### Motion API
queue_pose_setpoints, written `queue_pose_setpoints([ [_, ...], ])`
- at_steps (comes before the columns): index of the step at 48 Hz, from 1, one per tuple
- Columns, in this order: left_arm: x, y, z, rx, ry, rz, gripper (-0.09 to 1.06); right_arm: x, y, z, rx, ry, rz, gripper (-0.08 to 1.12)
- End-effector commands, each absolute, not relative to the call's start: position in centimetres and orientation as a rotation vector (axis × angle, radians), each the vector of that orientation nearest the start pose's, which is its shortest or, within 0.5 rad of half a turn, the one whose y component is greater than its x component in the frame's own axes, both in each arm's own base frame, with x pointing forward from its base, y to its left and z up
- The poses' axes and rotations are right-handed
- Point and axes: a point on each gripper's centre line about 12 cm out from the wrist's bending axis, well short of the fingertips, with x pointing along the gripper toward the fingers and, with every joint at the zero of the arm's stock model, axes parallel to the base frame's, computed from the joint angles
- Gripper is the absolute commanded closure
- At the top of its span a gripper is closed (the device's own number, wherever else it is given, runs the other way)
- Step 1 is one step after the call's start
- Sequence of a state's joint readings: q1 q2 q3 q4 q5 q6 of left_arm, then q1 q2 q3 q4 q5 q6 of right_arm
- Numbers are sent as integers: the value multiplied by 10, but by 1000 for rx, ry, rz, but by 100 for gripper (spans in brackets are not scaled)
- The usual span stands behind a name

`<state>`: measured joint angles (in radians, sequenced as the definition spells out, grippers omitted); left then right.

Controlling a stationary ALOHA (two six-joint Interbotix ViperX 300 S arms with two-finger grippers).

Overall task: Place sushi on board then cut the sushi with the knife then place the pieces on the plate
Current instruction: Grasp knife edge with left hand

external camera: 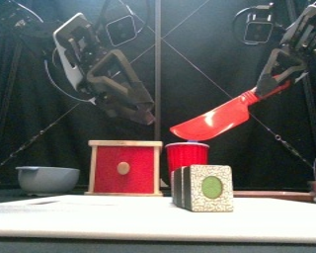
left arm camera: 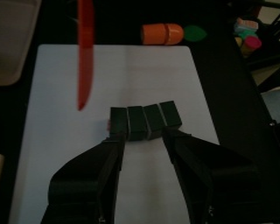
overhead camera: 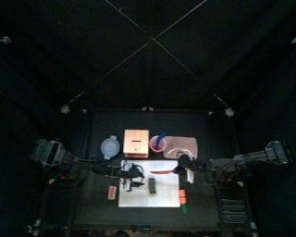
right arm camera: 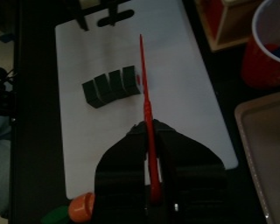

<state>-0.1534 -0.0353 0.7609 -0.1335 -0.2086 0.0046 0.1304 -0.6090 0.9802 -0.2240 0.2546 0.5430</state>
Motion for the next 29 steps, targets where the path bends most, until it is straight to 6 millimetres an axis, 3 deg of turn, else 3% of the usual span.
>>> queue_pose_setpoints([
  [1, 375, -43, 182, -46, 479, -79, 19, 258, 30, 237, 245, 575, 0, 65],
  [14, 386, -25, 181, -2, 474, -55, 19, 272, 34, 234, 222, 562, 20, 65],
  [29, 393, -27, 178, 10, 477, -63, 19, 284, 34, 237, 188, 564, 23, 65],
])
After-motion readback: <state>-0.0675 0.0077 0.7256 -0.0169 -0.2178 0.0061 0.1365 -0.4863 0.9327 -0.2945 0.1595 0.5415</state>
